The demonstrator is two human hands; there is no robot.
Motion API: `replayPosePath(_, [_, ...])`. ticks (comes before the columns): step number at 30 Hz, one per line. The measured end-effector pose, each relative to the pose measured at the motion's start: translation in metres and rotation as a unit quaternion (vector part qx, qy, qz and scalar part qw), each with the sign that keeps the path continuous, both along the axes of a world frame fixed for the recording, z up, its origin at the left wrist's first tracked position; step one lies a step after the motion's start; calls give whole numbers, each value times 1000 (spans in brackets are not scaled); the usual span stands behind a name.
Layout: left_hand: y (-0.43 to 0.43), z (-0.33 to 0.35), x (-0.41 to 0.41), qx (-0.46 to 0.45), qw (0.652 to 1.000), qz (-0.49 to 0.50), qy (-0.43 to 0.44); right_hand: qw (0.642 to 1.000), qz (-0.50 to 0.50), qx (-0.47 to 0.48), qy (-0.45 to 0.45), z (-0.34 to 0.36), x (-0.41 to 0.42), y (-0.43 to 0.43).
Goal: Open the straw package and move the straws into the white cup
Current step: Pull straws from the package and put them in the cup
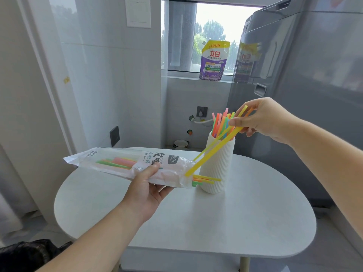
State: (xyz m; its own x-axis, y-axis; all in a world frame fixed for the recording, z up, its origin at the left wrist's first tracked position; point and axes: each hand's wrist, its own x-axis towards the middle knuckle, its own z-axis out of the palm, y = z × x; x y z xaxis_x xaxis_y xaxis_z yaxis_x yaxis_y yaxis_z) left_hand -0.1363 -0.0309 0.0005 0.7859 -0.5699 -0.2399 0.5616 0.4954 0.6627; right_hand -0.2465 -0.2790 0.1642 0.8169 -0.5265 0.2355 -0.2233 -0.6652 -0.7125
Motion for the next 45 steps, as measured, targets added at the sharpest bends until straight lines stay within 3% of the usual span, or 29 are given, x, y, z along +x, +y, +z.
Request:
replayPosePath(7, [2,1,1,-7,1000,4,-3,1000,9,-6,-5,27,-14,-2])
replayPosePath(20, [-3,2,-7,-9,1000,-3,-3,977,-19,-119,-176,82,-77,-13])
replayPosePath(45, [-4,4,-9,-6,1000,-17,-1,971,-51,-201,-122,77,-56,5])
